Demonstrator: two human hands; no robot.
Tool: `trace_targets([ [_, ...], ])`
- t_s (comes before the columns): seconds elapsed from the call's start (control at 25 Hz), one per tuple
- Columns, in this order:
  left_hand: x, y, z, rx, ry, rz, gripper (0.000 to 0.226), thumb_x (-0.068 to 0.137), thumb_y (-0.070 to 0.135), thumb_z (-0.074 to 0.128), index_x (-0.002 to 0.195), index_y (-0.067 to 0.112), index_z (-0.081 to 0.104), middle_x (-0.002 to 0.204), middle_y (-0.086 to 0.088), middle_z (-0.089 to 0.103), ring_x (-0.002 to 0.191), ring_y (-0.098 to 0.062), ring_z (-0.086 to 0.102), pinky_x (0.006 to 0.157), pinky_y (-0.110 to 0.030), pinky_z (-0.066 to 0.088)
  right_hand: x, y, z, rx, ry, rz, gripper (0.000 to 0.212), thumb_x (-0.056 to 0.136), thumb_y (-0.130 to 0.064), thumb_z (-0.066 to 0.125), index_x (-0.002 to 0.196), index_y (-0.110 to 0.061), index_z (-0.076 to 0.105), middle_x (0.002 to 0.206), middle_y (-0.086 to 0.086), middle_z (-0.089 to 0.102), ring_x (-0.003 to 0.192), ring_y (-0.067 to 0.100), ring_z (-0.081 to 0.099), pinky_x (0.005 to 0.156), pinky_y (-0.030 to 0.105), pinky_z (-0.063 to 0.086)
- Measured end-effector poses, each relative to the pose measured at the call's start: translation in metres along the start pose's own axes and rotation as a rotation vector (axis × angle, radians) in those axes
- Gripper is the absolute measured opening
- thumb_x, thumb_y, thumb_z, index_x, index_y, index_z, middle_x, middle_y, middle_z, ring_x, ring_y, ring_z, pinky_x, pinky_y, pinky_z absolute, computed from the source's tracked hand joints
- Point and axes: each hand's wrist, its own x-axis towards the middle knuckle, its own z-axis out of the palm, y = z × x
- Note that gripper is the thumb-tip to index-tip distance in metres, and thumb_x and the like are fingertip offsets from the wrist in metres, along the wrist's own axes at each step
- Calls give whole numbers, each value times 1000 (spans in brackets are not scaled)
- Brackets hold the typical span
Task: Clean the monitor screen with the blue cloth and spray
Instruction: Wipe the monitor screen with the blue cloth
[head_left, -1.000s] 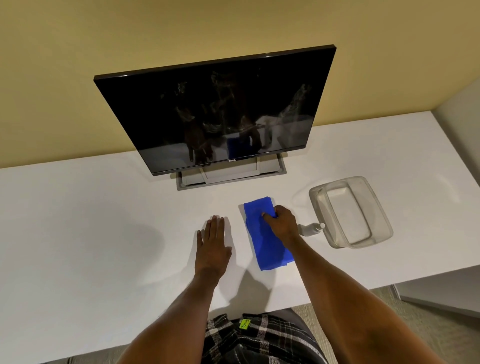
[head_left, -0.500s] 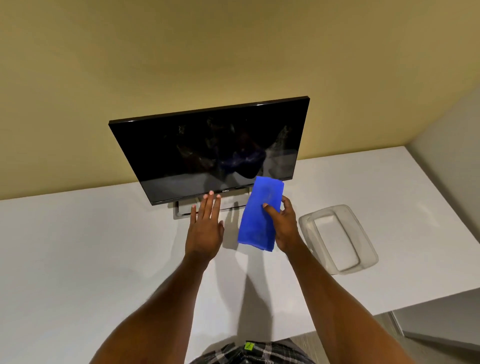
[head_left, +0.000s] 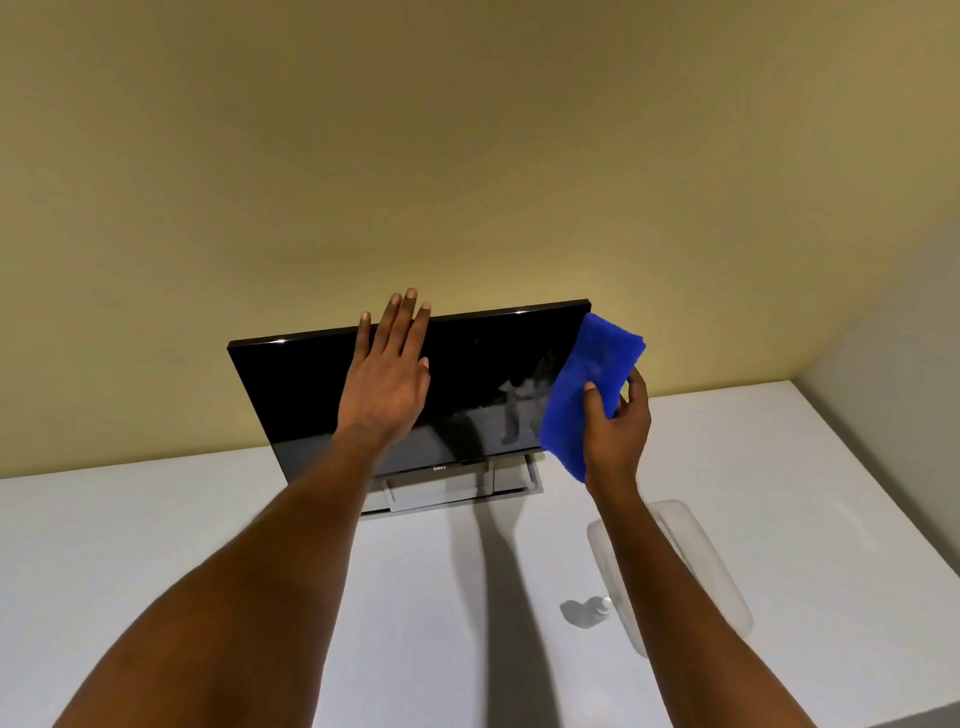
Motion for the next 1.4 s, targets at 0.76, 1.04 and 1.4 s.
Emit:
trace_targets([
  [0.76,28,-16,1,46,-47,-148,63,110,44,15,159,13,40,165,-5,42,157,-22,31,131,-46,20,85,41,60,-1017,-196,-857,114,73,9,62,168,-9,2,176,10,-9,164,33,3,133,57,10],
  [1.04,30,-17,3,-15,-28,-160,63,110,46,19,150,12,52,152,-7,57,147,-24,46,124,-42,35,82,53,79,-1007,-324,-958,111,81,7,58,167,-16,-8,177,12,1,164,35,-7,133,56,-4],
  [1.4,32,-17,2,-14,-33,-159,60,109,43,24,150,11,53,151,-6,58,147,-23,47,122,-41,37,69,57,107,-1075,-441,-1185,116,80,1,65,167,-16,-10,174,4,-20,161,30,-23,131,51,-18],
])
